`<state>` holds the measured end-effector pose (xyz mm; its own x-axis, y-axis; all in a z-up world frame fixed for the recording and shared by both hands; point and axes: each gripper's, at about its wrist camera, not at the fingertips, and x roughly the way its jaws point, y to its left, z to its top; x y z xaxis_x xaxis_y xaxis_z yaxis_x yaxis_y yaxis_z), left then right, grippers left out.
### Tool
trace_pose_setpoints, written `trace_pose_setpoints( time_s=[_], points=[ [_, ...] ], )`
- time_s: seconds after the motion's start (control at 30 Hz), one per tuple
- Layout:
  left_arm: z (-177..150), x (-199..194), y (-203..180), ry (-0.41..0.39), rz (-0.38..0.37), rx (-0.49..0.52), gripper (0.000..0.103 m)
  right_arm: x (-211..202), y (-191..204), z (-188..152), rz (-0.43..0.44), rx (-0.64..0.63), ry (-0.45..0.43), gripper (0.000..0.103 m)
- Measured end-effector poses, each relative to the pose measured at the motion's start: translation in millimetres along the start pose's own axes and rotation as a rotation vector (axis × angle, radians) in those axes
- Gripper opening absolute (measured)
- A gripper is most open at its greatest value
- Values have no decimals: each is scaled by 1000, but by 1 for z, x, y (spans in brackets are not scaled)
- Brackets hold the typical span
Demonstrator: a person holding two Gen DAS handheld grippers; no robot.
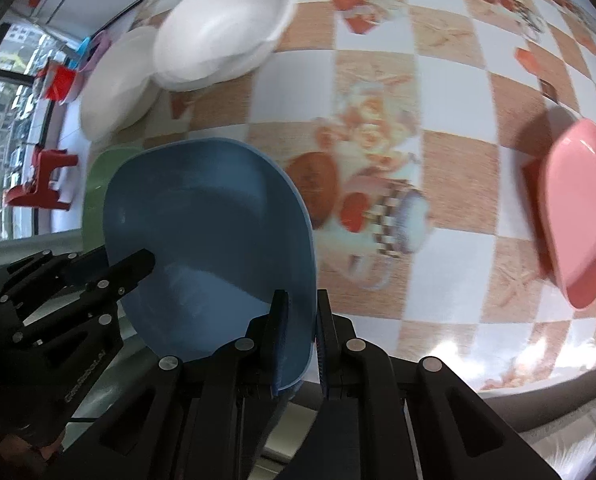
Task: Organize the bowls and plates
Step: 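Lift the blue plate with both grippers and lower it onto the green plate, then open both grippers and withdraw from the blue plate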
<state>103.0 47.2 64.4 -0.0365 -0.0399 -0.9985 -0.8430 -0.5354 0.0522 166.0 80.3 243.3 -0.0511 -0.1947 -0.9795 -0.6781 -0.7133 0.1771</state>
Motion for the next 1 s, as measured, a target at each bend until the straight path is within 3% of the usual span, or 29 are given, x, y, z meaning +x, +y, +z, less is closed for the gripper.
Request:
trace_pose_setpoints(
  time_s=[0.43, 0.6, 0.97, 1.0],
  points=[
    [-13, 7, 58, 1, 140, -82, 22, 67, 76, 31, 70, -146, 36, 15],
    [4, 11, 68, -14, 158, -88, 22, 85, 114, 16, 80, -190, 46, 15],
    [15, 42, 81, -1, 170, -121, 22, 112, 139, 16, 79, -202, 69, 15],
    [15, 44, 82, -2, 171, -121, 26, 113, 141, 16, 80, -203, 67, 15]
  ],
)
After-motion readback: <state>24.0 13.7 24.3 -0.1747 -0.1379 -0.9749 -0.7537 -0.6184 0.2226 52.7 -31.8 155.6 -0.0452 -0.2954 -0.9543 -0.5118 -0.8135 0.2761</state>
